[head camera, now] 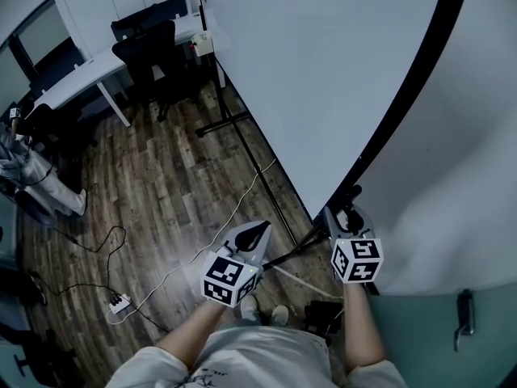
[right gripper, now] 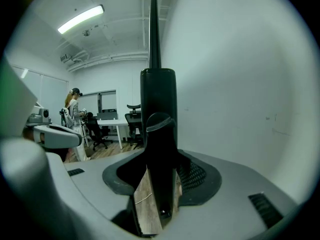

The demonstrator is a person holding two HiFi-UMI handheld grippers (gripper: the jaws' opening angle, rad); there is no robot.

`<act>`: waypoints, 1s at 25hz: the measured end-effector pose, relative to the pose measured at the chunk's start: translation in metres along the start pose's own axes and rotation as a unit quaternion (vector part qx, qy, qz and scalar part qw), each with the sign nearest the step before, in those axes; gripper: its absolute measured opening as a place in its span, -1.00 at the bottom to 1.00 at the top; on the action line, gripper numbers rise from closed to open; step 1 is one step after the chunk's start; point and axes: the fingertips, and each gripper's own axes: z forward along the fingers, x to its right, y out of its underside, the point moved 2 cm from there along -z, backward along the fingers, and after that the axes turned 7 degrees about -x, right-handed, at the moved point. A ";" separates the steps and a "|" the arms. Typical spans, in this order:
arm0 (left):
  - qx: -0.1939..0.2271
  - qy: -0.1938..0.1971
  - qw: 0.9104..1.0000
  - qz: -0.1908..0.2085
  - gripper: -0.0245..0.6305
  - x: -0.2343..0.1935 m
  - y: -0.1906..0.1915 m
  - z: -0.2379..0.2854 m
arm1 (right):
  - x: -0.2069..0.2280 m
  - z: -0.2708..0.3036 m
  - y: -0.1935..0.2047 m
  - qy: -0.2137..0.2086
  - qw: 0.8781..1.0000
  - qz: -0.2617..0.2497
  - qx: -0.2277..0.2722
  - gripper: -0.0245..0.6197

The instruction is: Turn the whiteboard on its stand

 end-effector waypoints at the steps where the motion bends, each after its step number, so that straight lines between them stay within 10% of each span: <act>1: 0.000 0.002 1.000 0.000 -0.89 0.004 0.001 0.000 | 0.000 -0.005 0.003 0.001 1.000 0.000 0.000 -0.36; 25: -0.002 0.034 0.999 0.010 -0.89 0.040 0.008 -0.007 | -0.006 -0.048 0.028 0.013 1.000 0.007 -0.011 -0.36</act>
